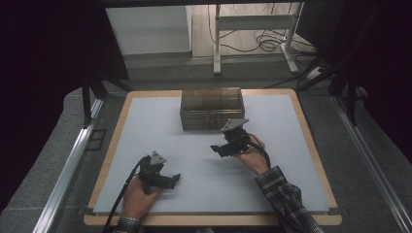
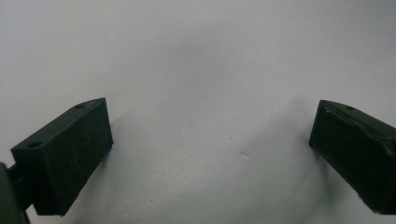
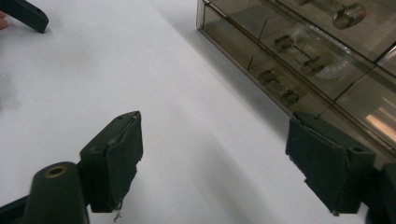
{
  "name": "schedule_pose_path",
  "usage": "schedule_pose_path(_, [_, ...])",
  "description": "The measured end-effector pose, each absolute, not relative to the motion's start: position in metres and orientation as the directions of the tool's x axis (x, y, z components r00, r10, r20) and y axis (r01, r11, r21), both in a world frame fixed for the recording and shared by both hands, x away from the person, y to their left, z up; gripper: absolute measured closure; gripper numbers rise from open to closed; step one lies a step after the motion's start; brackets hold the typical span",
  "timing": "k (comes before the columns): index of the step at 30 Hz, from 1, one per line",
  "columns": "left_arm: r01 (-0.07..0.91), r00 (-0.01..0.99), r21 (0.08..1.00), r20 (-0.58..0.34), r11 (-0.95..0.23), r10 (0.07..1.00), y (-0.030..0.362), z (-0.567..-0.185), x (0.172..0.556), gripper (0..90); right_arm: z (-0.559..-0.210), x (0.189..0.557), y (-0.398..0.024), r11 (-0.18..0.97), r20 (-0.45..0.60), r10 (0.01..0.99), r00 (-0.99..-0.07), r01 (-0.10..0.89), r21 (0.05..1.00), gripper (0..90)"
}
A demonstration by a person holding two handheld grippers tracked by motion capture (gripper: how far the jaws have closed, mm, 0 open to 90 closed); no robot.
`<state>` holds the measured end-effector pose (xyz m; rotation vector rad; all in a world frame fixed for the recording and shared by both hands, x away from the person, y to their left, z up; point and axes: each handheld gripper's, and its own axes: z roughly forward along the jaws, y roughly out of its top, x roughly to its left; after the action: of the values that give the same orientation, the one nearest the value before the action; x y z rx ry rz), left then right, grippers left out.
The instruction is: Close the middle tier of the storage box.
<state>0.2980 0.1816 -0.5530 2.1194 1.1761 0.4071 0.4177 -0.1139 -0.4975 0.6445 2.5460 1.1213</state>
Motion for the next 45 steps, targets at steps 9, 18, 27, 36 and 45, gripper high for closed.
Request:
schedule_pose_path(9, [0.628, 0.545, 0.685, -0.048, -0.369, 0.837, 0.182, -0.553, 0.298, 0.0, -0.498, 0.412, -0.117, 0.612, -0.078, 0.489, -0.869, 0.279, 0.740, 12.6])
schedule_pose_path(18, [0.628, 0.544, 0.686, -0.049, -0.368, 0.838, 0.182, -0.553, 0.298, 0.0, -0.502, 0.407, -0.122, 0.621, -0.069, 0.481, -0.874, 0.284, 0.730, 10.7])
schedule_pose_path(27, [0.628, 0.545, 0.685, -0.048, -0.369, 0.837, 0.182, -0.553, 0.298, 0.0, -0.503, 0.402, -0.127, 0.630, -0.075, 0.476, -0.876, 0.280, 0.724, 9.7])
schedule_pose_path(36, [0.628, 0.545, 0.685, -0.048, -0.369, 0.837, 0.182, -0.553, 0.298, 0.0, -0.503, 0.397, -0.132, 0.631, -0.075, 0.479, -0.875, 0.283, 0.722, 8.9])
schedule_pose_path(45, [0.628, 0.544, 0.685, -0.047, -0.369, 0.838, 0.182, -0.553, 0.298, 0.0, -0.506, 0.391, -0.138, 0.646, -0.081, 0.477, -0.875, 0.287, 0.708, 7.7])
